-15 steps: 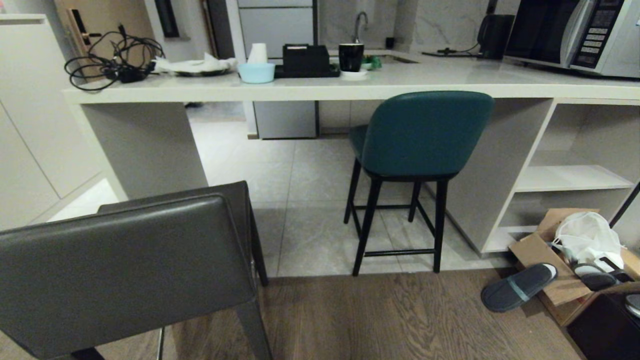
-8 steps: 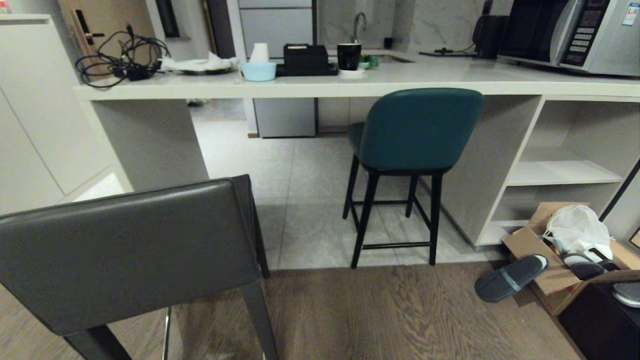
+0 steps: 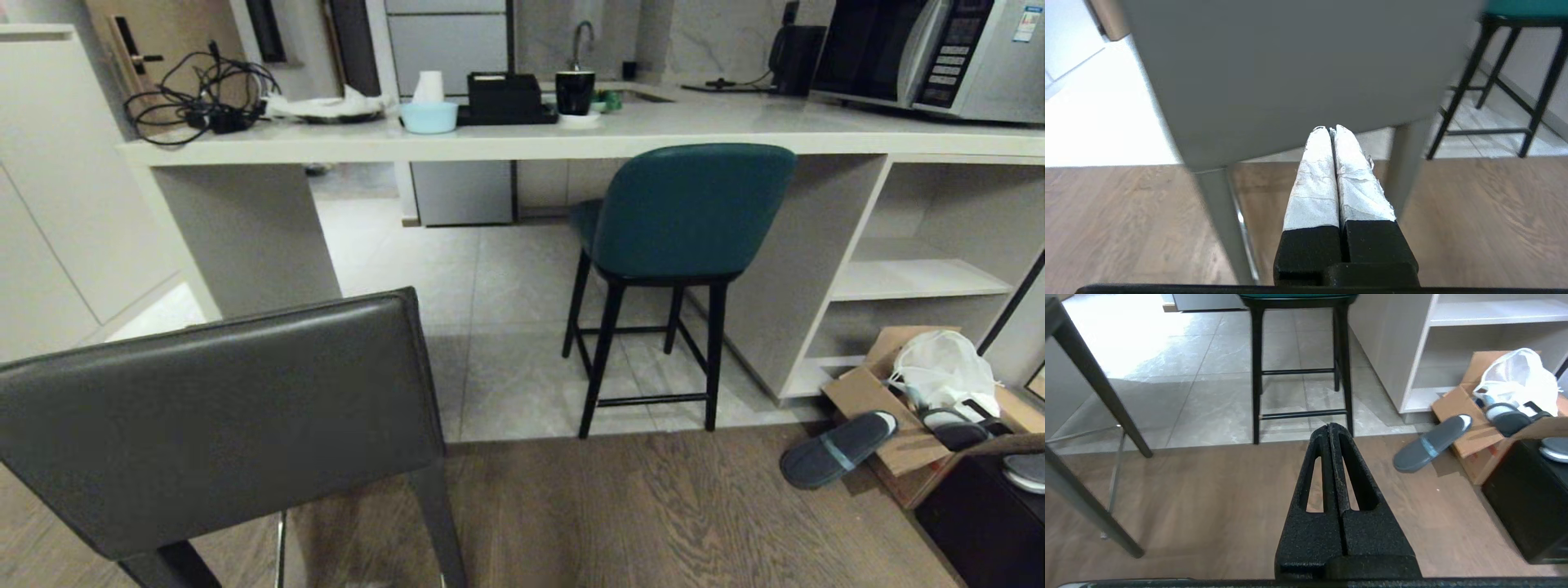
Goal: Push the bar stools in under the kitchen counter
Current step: Push the gray chair back under the dining table
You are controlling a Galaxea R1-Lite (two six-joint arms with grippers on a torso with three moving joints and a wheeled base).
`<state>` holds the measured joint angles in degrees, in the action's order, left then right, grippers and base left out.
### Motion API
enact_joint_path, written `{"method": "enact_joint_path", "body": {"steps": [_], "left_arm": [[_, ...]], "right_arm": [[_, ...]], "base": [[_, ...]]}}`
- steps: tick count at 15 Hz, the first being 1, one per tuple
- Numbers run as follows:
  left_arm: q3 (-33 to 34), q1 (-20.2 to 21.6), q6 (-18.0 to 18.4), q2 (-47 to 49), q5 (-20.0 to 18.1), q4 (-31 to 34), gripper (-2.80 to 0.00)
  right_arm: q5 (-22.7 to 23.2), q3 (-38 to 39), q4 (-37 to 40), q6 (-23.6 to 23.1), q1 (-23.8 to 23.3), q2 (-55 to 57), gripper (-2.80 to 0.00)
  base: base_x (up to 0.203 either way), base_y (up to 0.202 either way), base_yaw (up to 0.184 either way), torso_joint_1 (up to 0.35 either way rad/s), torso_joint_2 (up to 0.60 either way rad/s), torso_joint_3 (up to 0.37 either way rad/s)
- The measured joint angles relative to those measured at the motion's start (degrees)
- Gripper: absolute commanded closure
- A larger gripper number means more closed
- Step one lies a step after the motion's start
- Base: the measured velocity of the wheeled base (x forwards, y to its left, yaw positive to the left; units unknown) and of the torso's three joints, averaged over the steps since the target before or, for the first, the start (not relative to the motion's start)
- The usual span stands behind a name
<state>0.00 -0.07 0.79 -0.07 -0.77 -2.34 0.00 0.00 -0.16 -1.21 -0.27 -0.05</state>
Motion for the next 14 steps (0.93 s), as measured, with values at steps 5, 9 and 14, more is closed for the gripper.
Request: {"method": "enact_joint_path", "body": {"steps": [5,9,14], "left_arm": [[0.00,0.00,0.00,0.00,0.00,0.00,0.00],[0.00,-0.02,0.06,0.00,-0.02,0.00,0.00],[0.00,0.00,0.06,0.00,0.00,0.00,0.00]], "right_arm": [[0.00,0.00,0.00,0.11,0.00,0.00,0.00],[-0.02,0.00,0.00,0.09,0.00,0.00,0.00],[0.00,0.00,0.00,0.11,0.00,0.00,0.00]], "base": [[0.000,0.196,-0.001,0.002,0.00,0.003],[0.000,0.194,-0.002,0.003,0.00,0.004],[0.000,0.197,-0.002,0.003,0.00,0.002]]}}
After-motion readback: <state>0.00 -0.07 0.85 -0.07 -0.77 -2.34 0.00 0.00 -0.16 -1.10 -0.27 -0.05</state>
